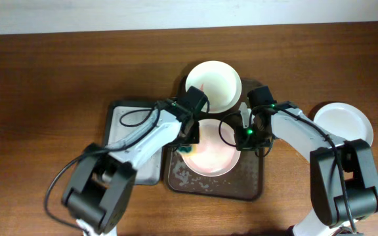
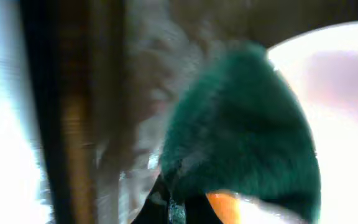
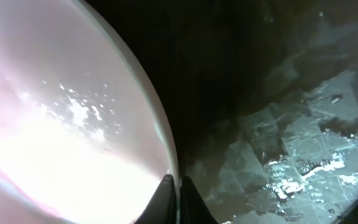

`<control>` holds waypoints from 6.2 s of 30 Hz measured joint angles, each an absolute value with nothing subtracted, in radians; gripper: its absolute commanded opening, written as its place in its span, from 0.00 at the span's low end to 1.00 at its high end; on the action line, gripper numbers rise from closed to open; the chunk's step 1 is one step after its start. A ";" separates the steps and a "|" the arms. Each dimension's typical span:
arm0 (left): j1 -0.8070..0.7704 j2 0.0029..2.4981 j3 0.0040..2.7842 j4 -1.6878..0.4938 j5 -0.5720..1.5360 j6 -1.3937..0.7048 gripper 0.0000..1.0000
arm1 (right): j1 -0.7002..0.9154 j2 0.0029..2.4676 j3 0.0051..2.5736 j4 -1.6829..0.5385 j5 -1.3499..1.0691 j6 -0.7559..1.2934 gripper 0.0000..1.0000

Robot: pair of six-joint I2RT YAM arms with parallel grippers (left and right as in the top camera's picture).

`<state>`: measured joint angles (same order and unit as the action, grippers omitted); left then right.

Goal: Clean dirty plates on tray and stack at the side
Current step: 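Scrub the pink plate with the sponge in left gripper while right holds it, then put the sponge back in the black tray with left gripper, then lift the pink plate with right gripper and stack it on the side plate, then pull the last white plate to the tray center with right gripper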

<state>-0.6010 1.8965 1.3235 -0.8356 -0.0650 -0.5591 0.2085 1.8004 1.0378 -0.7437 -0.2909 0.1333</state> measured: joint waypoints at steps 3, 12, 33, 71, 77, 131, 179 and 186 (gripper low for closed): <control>-0.582 1.797 1.321 -0.865 -0.150 -0.542 0.00 | 0.200 1.800 1.037 -0.759 -0.274 0.135 0.04; -0.380 1.619 1.285 -0.977 -0.168 -0.451 0.04 | 0.200 1.728 1.036 -0.793 -0.249 0.134 0.04; -0.130 1.131 1.080 -0.962 0.197 -0.201 0.99 | 0.900 1.227 1.034 -0.885 0.763 0.280 0.04; -0.130 1.032 1.080 -0.988 0.138 -0.201 0.99 | 1.203 1.227 1.034 -0.893 1.264 0.305 0.04; -0.130 1.032 1.080 -0.988 0.138 -0.201 0.99 | 1.083 1.227 1.034 -0.933 1.180 0.337 0.04; -0.130 1.032 1.079 -0.988 0.134 -0.201 0.99 | -0.694 1.602 1.089 -0.713 -0.150 0.375 0.56; -0.130 1.032 1.079 -0.988 0.130 -0.201 0.99 | 0.285 1.612 0.970 -0.833 -0.155 0.661 0.38; -0.130 1.032 1.079 -0.988 0.130 -0.201 0.99 | 0.285 1.448 1.089 -0.926 -0.178 0.406 0.43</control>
<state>-0.1295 1.0321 1.0786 -0.9878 0.1303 -0.2008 0.2852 1.4475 1.0893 -0.9260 -0.1780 0.4065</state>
